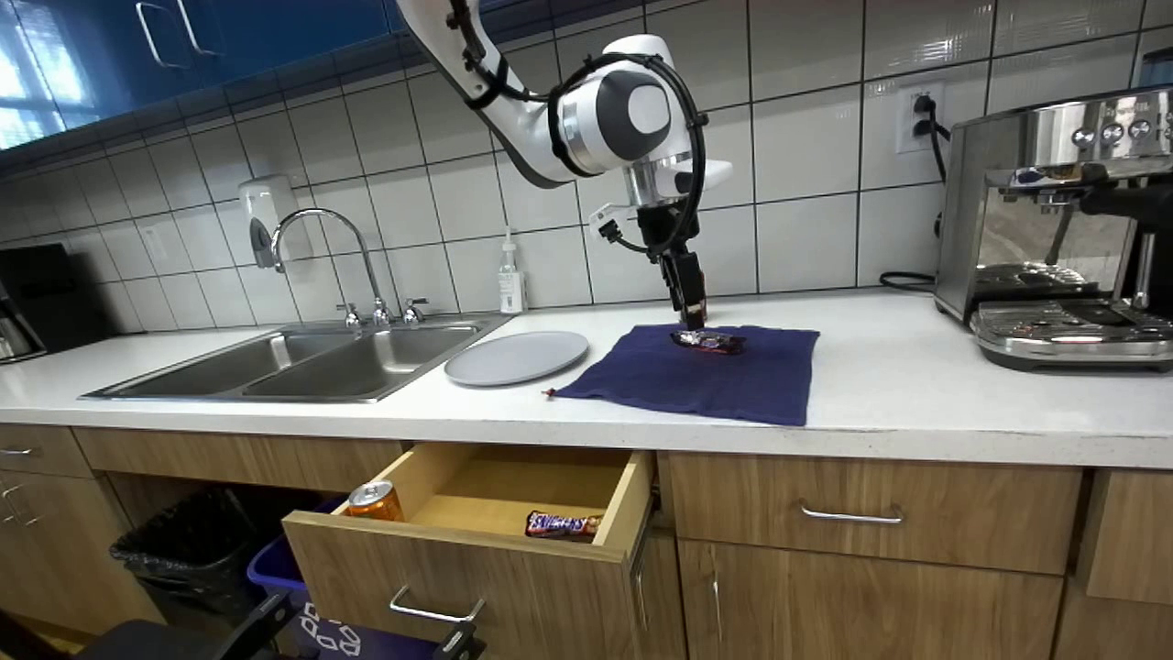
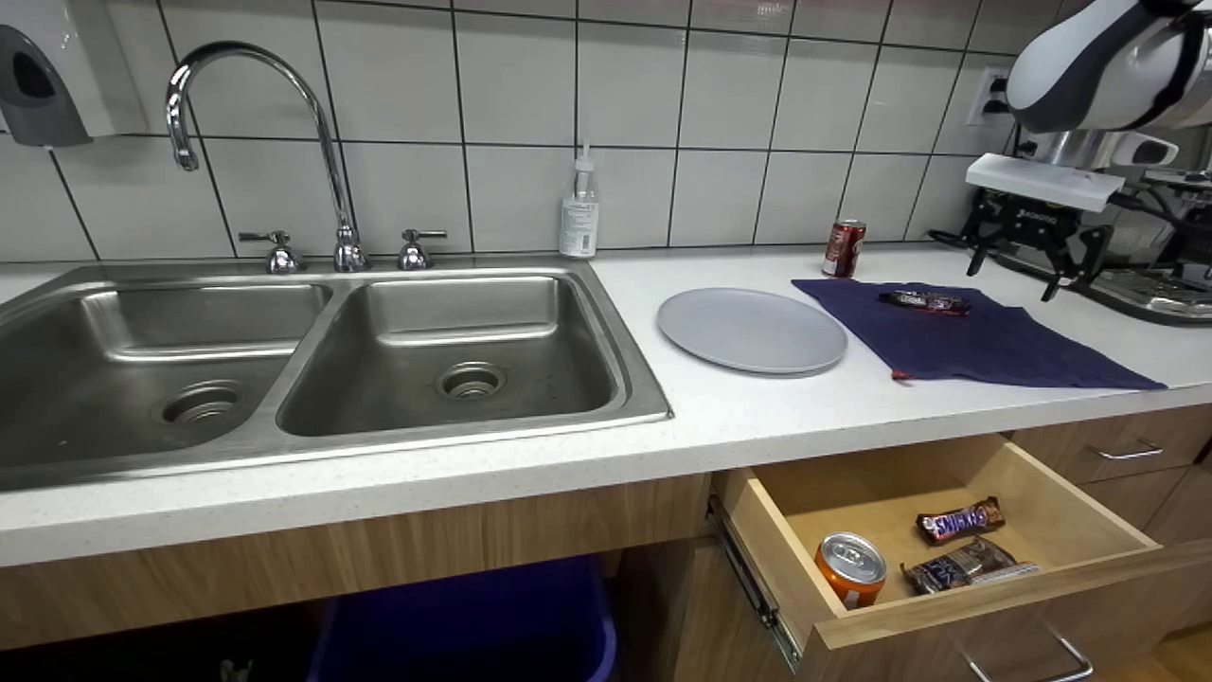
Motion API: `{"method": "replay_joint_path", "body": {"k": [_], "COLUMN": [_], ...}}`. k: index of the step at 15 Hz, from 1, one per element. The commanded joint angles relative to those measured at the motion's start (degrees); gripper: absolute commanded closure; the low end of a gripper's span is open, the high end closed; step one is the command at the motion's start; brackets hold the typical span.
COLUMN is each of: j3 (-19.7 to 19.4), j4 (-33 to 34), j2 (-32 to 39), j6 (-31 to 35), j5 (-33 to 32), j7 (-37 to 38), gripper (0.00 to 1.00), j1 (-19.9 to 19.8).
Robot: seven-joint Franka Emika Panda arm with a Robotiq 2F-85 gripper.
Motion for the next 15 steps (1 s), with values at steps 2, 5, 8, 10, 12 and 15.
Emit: {"method": "replay_joint_path", "body": {"k": [2, 5, 8, 10, 12, 15], "j3": [0.41, 0.51, 0.53, 0.61, 0.68, 0.79], "j4": [9.85, 14.24, 18.51, 21.38, 24.24, 28.77], "j2": [5.71, 8.42, 11.18, 13.09, 15.10, 18.27], "j6": [-5.14, -6.89, -8.82, -10.39, -11.80, -14.03], "j5": [1.25, 1.28, 1.14, 1.20, 1.17, 1.36], "j7": [-2.73, -2.88, -2.79, -2.70, -2.66, -2.24], "gripper": [0.00, 0.00, 0.00, 0.00, 0.00, 0.00], "j1": [-1.10, -1.16, -1.18, -1.33, -1.46, -1.77]}}
